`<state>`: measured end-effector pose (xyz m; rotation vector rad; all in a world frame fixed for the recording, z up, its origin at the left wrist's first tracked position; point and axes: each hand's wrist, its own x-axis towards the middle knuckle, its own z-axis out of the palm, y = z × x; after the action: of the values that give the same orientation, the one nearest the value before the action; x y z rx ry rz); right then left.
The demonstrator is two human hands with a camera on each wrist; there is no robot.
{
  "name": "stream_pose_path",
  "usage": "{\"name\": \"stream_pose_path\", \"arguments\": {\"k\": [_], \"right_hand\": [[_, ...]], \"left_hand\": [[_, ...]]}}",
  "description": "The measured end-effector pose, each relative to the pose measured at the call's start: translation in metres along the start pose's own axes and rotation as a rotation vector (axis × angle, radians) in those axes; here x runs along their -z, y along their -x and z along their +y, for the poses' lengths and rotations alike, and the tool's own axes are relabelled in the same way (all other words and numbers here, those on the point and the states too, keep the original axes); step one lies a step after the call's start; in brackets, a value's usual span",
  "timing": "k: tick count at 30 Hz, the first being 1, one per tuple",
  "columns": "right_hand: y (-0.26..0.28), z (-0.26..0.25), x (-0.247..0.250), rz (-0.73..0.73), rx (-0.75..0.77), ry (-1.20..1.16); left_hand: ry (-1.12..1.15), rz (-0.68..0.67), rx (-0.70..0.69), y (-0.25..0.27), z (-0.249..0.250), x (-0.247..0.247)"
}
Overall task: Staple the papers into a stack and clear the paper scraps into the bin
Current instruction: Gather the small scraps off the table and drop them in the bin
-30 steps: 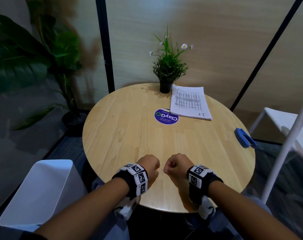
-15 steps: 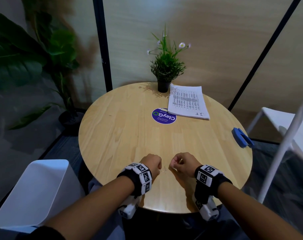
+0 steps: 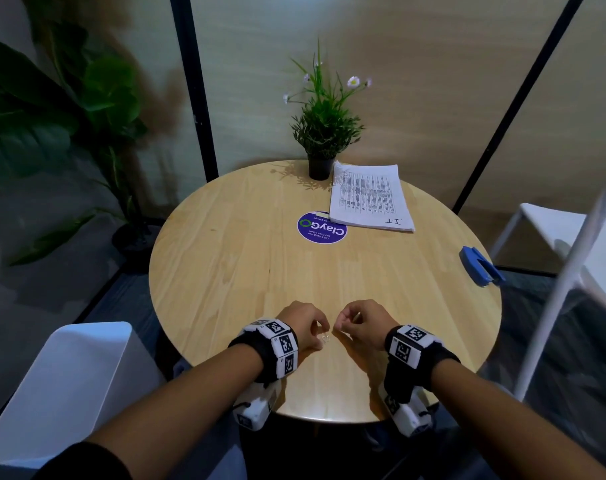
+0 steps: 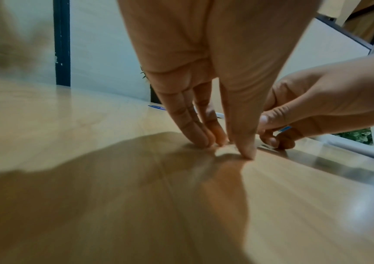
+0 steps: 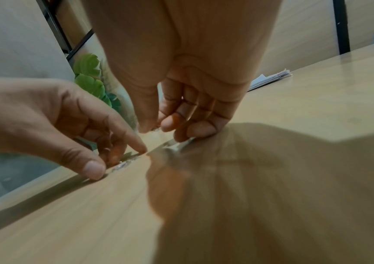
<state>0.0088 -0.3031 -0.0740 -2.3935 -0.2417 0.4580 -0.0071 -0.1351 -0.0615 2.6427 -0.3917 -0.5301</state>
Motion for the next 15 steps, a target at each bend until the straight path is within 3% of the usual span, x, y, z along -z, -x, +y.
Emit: {"name": "stream_pose_path", "arguments": {"k": [9,15], "right_hand": [[0.0,0.005,0.0,0.012,-0.007,-0.024],[0.001,0.001,-0.001,0.022,-0.012,-0.03]], "left_hand": [[-0.018,-0.016,-0.025,-0.01,0.004,0.0],[-0.231,-0.061,-0.071,-0.012,0.01,-0.004]]}}
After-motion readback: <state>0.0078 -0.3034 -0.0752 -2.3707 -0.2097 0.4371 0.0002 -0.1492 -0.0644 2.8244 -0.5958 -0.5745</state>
